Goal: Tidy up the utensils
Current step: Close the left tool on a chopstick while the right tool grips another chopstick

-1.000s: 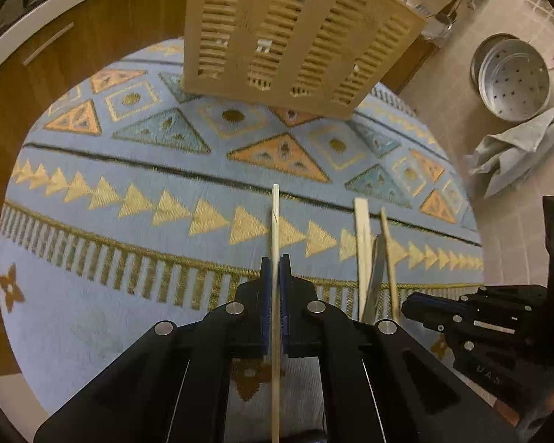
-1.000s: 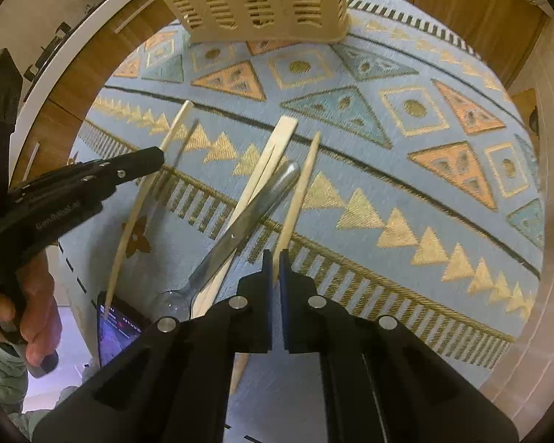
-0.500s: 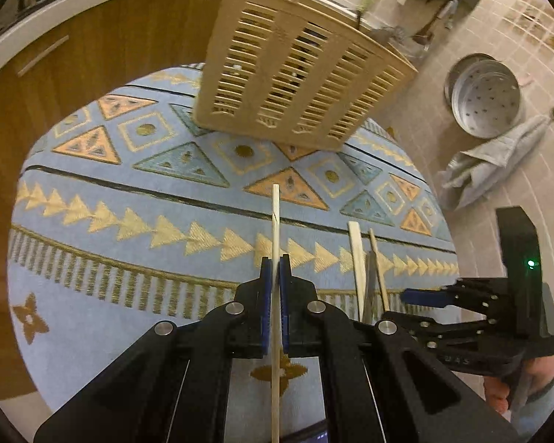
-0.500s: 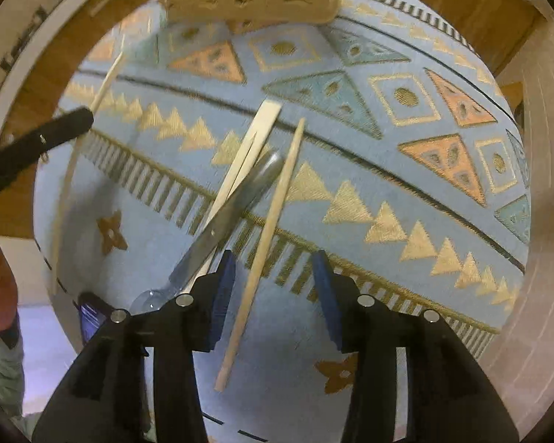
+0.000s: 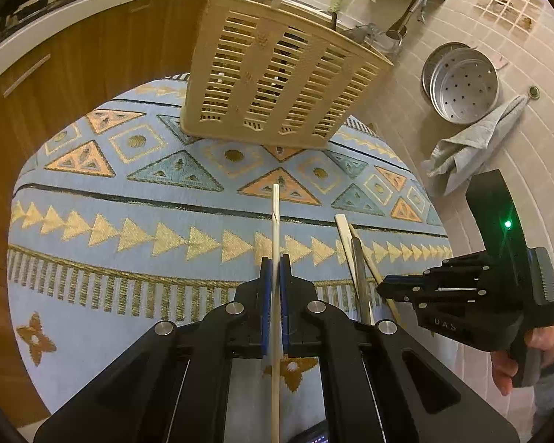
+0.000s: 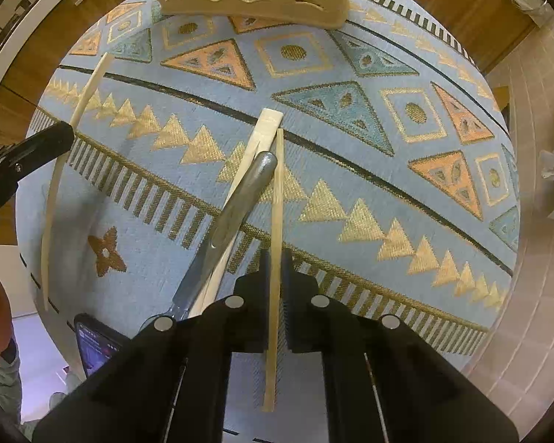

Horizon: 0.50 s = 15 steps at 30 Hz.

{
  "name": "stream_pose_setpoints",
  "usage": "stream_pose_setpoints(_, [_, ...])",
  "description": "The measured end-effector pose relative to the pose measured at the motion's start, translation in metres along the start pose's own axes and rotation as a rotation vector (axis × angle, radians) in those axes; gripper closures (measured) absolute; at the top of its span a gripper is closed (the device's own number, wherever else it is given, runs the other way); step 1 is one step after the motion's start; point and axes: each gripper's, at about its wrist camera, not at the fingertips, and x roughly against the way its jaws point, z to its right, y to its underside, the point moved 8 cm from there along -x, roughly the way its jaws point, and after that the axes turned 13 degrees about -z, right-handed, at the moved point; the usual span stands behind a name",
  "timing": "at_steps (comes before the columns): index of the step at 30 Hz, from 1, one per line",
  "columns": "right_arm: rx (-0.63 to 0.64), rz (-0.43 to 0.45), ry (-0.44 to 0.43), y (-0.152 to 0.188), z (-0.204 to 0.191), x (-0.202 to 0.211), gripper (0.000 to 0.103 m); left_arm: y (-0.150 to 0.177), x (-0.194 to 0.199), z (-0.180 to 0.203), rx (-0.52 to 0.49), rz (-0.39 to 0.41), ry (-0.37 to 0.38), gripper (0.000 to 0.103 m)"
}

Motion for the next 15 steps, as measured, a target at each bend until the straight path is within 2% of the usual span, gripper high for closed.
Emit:
stream_pose_setpoints(3, [0.003, 0.036, -0.015, 0.010, 0.000, 0.005, 0.099, 0.002, 0.005, -0.001, -0.003, 0.019, 0.008, 0.101])
stream_pose_setpoints(8, [0.032, 0.151, -0.048, 0.032, -0.002, 0.029, 0.099, 0.002, 0.019, 0.000, 0.002, 0.066, 0.027, 0.101])
stream_pose_setpoints(13, [0.107, 0.308, -0.065, 0.053, -0.010, 0.060, 0.099, 0.005, 0.049, 0.009, -0.029, 0.161, 0.026, 0.101])
stream_pose_setpoints(15, [0.126, 0.359, -0.099, 0.058, -0.010, 0.072, 0.099, 0.005, 0.060, 0.013, -0.036, 0.200, 0.026, 0.101])
